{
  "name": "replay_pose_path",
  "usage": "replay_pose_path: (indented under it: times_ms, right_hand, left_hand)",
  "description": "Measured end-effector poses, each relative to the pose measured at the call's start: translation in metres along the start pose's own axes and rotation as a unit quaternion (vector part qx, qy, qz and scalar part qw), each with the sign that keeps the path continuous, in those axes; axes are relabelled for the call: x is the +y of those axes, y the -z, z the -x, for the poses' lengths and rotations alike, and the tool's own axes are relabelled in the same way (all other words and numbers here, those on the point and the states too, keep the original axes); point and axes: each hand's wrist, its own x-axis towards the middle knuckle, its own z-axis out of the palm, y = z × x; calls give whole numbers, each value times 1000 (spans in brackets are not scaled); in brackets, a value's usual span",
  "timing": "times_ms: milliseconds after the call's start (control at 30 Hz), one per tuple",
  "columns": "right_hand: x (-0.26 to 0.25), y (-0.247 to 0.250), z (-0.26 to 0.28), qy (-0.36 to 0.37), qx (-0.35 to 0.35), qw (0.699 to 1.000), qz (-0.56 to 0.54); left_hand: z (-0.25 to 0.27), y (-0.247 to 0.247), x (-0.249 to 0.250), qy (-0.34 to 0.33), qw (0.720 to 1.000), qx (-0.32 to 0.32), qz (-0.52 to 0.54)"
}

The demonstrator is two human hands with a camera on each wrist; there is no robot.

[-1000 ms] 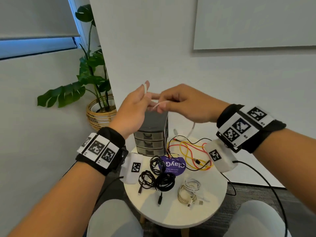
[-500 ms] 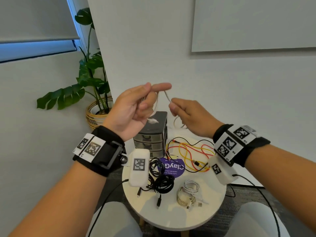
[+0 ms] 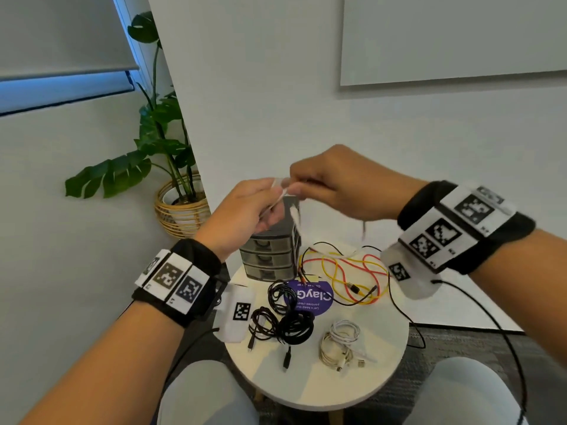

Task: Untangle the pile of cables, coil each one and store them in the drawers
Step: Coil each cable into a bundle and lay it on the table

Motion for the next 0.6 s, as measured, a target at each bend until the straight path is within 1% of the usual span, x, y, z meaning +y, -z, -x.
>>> replay_pose_path:
  times_ms: [33, 67, 133, 233, 300, 333, 367, 433, 500, 533, 567, 600]
  right_hand:
    - [7, 6, 0, -13, 7, 1000, 8]
    - [14, 10, 1, -28, 14, 999, 13]
    - [25, 12, 6, -52, 16, 998, 8]
    - [35, -2, 14, -78, 15, 997, -8]
    - [36, -21, 18, -103, 15, 994, -19]
    - [34, -32, 20, -110, 11, 994, -20]
    - [32, -43, 23, -113, 0, 993, -13]
    - [22, -60, 30, -112, -51, 992, 25]
    - [8, -71, 34, -92, -109, 987, 70]
    - [-1, -72, 34, -73, -118, 987, 85]
    - [-9, -69, 32, -51, -113, 988, 95]
    - [-16, -64, 27, -30, -98, 990, 97]
  left_hand:
    - [1, 0, 1, 1, 1000, -12, -1]
    - [2, 1, 2, 10, 999, -23, 21]
    - [2, 6, 2, 28, 992, -51, 108]
    - [4, 10, 5, 26, 963, -98, 250]
    - [2, 9, 7, 5, 940, -97, 328]
    - [0, 7, 8, -7, 932, -80, 353]
    - [-3, 7, 8, -19, 927, -48, 371]
    - [-8, 8, 7, -34, 921, 32, 386]
    - [-13, 10, 4, -19, 920, 96, 380]
    - [-15, 10, 1, -6, 924, 116, 365]
    - [-16, 9, -1, 7, 935, 125, 332]
    - [-17, 6, -4, 20, 953, 124, 276]
